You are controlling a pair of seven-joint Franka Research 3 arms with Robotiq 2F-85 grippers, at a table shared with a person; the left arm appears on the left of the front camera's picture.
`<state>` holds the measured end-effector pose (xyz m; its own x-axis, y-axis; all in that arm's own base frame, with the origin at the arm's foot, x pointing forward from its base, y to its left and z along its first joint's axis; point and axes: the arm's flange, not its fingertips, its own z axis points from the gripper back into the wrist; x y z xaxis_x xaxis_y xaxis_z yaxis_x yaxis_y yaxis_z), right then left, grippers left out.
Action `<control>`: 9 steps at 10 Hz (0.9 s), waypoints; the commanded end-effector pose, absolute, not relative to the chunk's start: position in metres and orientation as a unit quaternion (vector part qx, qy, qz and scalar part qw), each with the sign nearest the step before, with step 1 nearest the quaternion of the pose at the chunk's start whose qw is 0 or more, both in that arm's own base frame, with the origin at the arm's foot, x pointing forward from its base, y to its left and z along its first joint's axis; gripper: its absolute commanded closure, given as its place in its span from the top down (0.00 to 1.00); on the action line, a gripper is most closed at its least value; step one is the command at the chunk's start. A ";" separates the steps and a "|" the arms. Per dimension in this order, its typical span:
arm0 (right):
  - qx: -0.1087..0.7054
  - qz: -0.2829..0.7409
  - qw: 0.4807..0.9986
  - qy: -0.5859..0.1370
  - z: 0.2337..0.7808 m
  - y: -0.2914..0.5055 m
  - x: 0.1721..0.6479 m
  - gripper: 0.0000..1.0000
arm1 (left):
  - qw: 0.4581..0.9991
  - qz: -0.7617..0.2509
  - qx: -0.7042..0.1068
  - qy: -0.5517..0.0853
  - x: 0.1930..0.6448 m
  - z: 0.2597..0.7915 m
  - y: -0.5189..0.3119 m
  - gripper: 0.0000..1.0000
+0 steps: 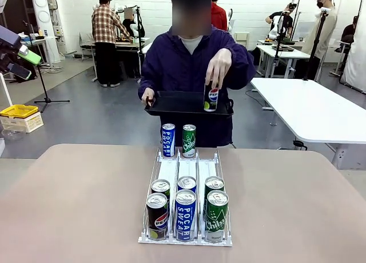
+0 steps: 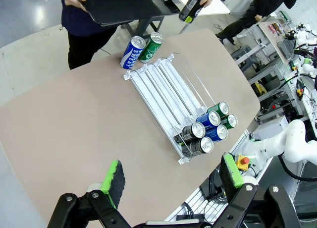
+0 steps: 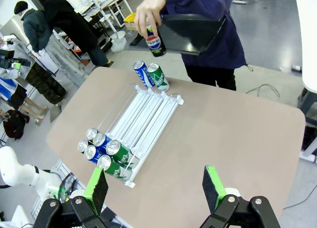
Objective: Retrieve and hand over the desired beverage to the person.
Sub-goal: Pick up a can of the same type that the person held from the Automatic Can Dispenser.
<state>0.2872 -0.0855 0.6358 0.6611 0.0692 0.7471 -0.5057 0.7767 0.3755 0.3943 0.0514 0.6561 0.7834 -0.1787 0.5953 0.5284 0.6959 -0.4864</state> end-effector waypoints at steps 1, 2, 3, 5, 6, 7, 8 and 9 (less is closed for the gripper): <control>0.302 0.174 0.857 -0.380 0.635 -0.084 0.291 1.00 | 0.879 -0.206 -0.340 -0.264 0.395 0.658 0.052 1.00; 0.302 0.174 0.857 -0.380 0.635 -0.084 0.291 1.00 | 0.879 -0.206 -0.340 -0.264 0.395 0.658 0.052 1.00; 0.302 0.174 0.857 -0.380 0.635 -0.084 0.291 1.00 | 0.879 -0.206 -0.340 -0.264 0.395 0.658 0.052 1.00; 0.302 0.174 0.857 -0.380 0.635 -0.084 0.291 1.00 | 0.879 -0.206 -0.340 -0.264 0.395 0.658 0.052 1.00; 0.302 0.174 0.857 -0.380 0.635 -0.084 0.291 1.00 | 0.879 -0.206 -0.340 -0.264 0.395 0.658 0.052 1.00; 0.302 0.174 0.857 -0.380 0.635 -0.084 0.291 1.00 | 0.879 -0.206 -0.340 -0.264 0.395 0.658 0.052 1.00; 0.302 0.174 0.857 -0.380 0.635 -0.084 0.291 1.00 | 0.879 -0.206 -0.340 -0.264 0.395 0.658 0.052 1.00; 0.302 0.174 0.857 -0.380 0.635 -0.084 0.291 1.00 | 0.879 -0.206 -0.340 -0.264 0.395 0.658 0.052 1.00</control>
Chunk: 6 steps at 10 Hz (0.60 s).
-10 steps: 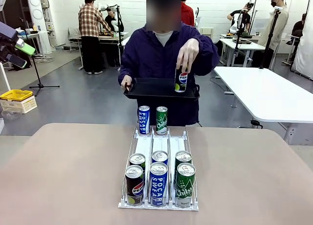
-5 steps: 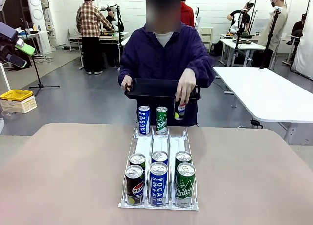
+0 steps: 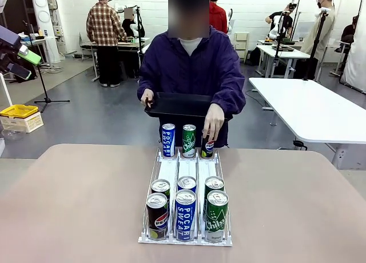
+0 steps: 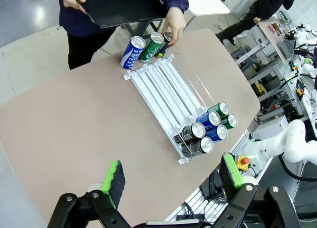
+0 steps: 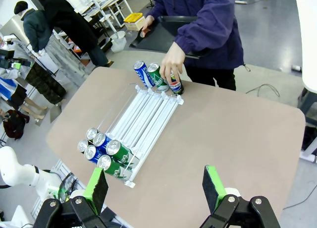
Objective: Retrieve and hand over the desired beverage to the person.
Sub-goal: Pick up a can of the same type that the person held from the Automatic Can Dispenser.
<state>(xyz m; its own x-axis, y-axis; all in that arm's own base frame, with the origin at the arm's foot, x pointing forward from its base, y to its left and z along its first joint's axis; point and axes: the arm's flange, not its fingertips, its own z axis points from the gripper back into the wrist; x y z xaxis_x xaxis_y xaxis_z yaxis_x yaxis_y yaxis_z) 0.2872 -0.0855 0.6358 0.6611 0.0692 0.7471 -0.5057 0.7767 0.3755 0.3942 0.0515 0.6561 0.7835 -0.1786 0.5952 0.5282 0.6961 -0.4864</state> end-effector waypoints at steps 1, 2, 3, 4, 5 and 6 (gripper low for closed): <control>0.302 0.174 0.857 -0.380 0.635 -0.084 0.291 1.00 | 0.879 -0.206 -0.340 -0.264 0.395 0.658 0.052 1.00; 0.302 0.174 0.857 -0.380 0.635 -0.084 0.291 1.00 | 0.879 -0.206 -0.340 -0.264 0.395 0.658 0.052 1.00; 0.302 0.174 0.857 -0.380 0.635 -0.084 0.291 1.00 | 0.879 -0.206 -0.340 -0.264 0.395 0.658 0.052 1.00; 0.302 0.174 0.857 -0.380 0.635 -0.084 0.291 1.00 | 0.879 -0.206 -0.340 -0.264 0.395 0.658 0.052 1.00; 0.302 0.174 0.857 -0.380 0.635 -0.084 0.291 1.00 | 0.883 -0.200 -0.335 -0.261 0.394 0.656 0.052 1.00; 0.302 0.174 0.857 -0.380 0.635 -0.084 0.291 1.00 | 0.908 -0.265 -0.232 -0.228 0.390 0.658 0.001 1.00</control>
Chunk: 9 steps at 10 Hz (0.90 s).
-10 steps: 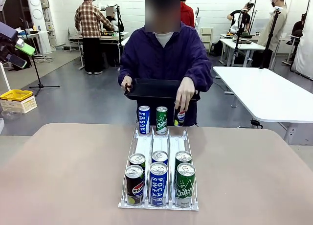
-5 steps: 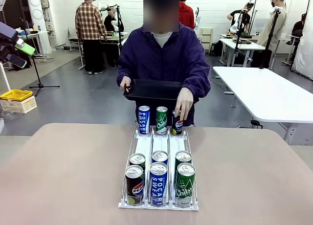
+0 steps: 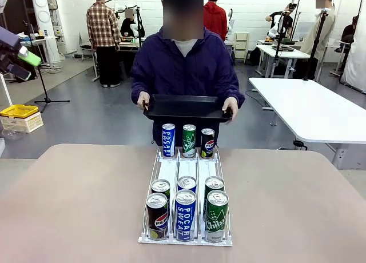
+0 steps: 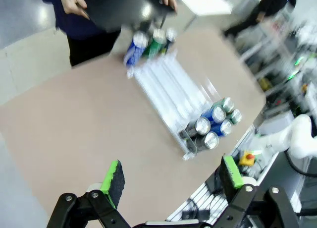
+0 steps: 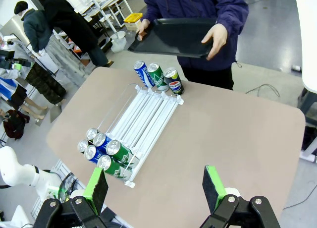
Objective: Retrieve and hand over the desired beverage to the person.
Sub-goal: Pick up a can of the same type that the person held from the Automatic Can Dispenser.
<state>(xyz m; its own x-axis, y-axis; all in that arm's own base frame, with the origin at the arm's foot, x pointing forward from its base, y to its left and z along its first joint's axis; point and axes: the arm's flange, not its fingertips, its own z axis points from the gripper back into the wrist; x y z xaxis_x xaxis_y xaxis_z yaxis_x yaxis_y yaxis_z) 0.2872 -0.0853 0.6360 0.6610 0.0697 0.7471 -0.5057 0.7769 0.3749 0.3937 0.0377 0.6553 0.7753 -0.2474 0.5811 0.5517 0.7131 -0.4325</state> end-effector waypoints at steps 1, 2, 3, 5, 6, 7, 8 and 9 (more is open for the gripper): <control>0.302 0.174 0.857 -0.380 0.635 -0.084 0.291 1.00 | 0.914 -0.321 -0.152 -0.196 0.383 0.658 -0.051 1.00; 0.302 0.174 0.857 -0.380 0.635 -0.084 0.291 1.00 | 0.897 -0.402 -0.109 -0.150 0.369 0.654 -0.107 1.00; 0.302 0.174 0.857 -0.380 0.635 -0.084 0.291 1.00 | 0.886 -0.441 -0.103 -0.096 0.360 0.638 -0.151 1.00; 0.302 0.174 0.857 -0.380 0.635 -0.084 0.291 1.00 | 0.921 -0.378 -0.059 -0.068 0.334 0.610 -0.220 1.00; 0.302 0.174 0.857 -0.380 0.635 -0.084 0.291 1.00 | 0.935 -0.349 -0.009 -0.058 0.316 0.593 -0.246 1.00; 0.302 0.174 0.857 -0.380 0.635 -0.084 0.291 1.00 | 0.943 -0.329 0.020 -0.037 0.293 0.577 -0.269 1.00; 0.302 0.174 0.857 -0.380 0.635 -0.084 0.291 1.00 | 0.957 -0.286 0.036 -0.041 0.289 0.566 -0.283 1.00; 0.302 0.174 0.857 -0.380 0.635 -0.084 0.291 1.00 | 0.968 -0.244 0.032 -0.047 0.293 0.559 -0.291 1.00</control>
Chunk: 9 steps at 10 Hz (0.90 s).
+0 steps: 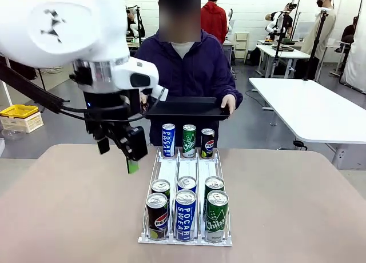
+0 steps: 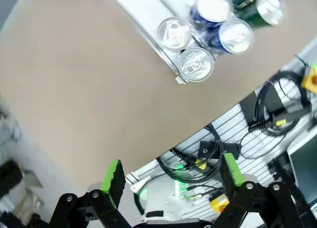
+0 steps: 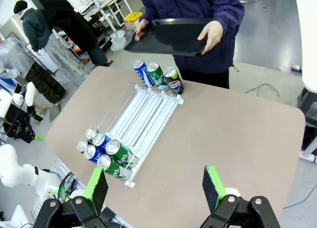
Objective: Retrieve and hand over the desired beverage to the person.
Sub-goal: Pick up a can of the same type that the person held from the Automatic Can Dispenser.
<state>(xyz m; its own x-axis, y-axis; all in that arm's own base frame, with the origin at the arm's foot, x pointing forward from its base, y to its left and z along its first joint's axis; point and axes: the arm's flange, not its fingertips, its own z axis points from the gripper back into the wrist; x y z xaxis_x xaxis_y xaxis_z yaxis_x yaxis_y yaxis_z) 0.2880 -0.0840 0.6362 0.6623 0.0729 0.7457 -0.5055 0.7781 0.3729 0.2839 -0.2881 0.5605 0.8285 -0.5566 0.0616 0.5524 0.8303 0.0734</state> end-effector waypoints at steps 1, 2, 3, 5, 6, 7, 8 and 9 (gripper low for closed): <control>0.302 0.174 0.857 -0.380 0.635 -0.084 0.291 1.00 | 0.974 -0.216 0.032 -0.068 0.298 0.552 -0.293 1.00; 0.302 0.174 0.857 -0.380 0.635 -0.084 0.291 1.00 | 0.969 -0.239 -0.007 -0.059 0.303 0.555 -0.283 1.00; 0.302 0.174 0.857 -0.380 0.635 -0.084 0.291 1.00 | 0.966 -0.252 0.026 -0.045 0.287 0.556 -0.292 1.00; 0.302 0.174 0.857 -0.380 0.635 -0.084 0.291 1.00 | 0.966 -0.252 0.026 -0.045 0.287 0.556 -0.292 1.00; 0.302 0.174 0.857 -0.380 0.635 -0.084 0.291 1.00 | 0.966 -0.252 0.026 -0.045 0.287 0.556 -0.292 1.00; 0.302 0.174 0.857 -0.380 0.635 -0.084 0.291 1.00 | 0.966 -0.252 0.026 -0.045 0.287 0.556 -0.292 1.00; 0.302 0.174 0.857 -0.380 0.635 -0.084 0.291 1.00 | 0.966 -0.252 0.026 -0.045 0.287 0.556 -0.292 1.00; 0.302 0.174 0.857 -0.380 0.635 -0.084 0.291 1.00 | 0.966 -0.252 0.026 -0.045 0.287 0.556 -0.292 1.00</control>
